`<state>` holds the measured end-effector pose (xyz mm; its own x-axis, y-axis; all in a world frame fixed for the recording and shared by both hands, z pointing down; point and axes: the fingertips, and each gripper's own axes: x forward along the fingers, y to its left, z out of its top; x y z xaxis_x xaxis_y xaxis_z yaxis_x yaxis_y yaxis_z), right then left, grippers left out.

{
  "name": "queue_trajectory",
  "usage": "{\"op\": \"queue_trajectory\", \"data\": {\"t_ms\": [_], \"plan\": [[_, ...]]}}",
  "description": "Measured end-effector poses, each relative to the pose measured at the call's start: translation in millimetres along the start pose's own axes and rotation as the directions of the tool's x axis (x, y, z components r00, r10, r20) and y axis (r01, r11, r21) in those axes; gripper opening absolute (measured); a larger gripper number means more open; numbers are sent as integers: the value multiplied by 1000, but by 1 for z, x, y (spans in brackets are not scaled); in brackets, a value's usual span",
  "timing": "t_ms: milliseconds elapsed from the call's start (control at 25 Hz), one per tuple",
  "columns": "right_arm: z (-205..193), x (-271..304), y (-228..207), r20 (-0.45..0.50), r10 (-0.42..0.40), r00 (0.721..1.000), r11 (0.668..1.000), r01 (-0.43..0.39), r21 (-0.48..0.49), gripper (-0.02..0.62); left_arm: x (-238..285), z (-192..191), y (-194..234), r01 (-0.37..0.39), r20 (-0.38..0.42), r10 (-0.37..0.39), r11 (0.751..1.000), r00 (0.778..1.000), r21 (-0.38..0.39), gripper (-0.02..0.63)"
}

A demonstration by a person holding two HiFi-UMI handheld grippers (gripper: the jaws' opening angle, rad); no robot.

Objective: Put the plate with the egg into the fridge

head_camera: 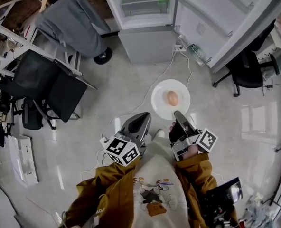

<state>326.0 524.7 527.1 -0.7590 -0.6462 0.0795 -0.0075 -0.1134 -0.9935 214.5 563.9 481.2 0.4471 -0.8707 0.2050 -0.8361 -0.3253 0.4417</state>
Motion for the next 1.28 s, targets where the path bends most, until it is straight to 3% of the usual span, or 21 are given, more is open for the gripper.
{"op": "queue_trajectory", "data": {"t_ms": [480, 720, 920, 1280], "plan": [[23, 14, -10, 16, -37, 999, 999, 37, 21, 17, 29, 5, 16, 1, -32, -2, 1000, 999, -24, 7], [41, 64, -10, 19, -65, 998, 998, 65, 3, 17, 62, 28, 61, 13, -15, -14, 998, 1000, -58, 8], [65, 123, 5, 31, -64, 997, 998, 65, -22, 17, 93, 69, 104, 25, 26, -24, 998, 999, -56, 6], [61, 230, 20, 23, -87, 996, 996, 88, -26, 17, 112, 126, 197, 20, 45, -16, 995, 999, -93, 6]]}}
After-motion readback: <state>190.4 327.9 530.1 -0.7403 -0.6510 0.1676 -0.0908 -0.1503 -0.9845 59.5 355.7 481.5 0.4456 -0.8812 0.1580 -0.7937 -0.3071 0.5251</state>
